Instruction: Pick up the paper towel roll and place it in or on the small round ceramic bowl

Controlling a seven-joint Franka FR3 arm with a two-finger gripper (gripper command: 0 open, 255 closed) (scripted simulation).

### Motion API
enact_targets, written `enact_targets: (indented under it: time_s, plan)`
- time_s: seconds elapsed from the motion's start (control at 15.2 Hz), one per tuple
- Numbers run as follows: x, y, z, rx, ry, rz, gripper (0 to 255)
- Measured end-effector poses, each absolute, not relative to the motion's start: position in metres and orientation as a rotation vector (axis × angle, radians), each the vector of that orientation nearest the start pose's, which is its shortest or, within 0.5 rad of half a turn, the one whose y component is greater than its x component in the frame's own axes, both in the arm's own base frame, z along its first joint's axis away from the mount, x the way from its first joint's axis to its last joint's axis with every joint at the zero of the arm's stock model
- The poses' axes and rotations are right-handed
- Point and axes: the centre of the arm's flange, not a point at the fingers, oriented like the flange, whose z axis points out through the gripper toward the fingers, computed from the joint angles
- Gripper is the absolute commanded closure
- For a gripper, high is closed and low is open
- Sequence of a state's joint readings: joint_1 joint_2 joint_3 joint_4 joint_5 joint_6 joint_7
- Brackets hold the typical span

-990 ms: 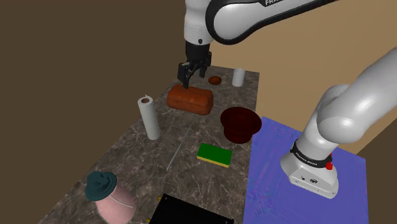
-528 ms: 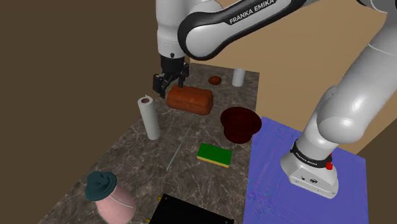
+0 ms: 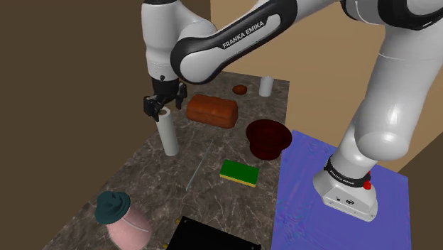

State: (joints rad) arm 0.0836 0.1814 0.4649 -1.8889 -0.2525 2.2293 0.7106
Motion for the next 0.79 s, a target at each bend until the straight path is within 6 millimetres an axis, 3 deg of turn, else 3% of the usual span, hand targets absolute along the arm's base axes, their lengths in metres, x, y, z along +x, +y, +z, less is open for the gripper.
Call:
enact_targets:
  time_s: [0.4,0.79]
  plan:
    - [0.547,0.307,0.406,-3.12,0.063,-0.355,0]
    - [0.549,0.307,0.399,-3.12,0.062,-0.355,0]
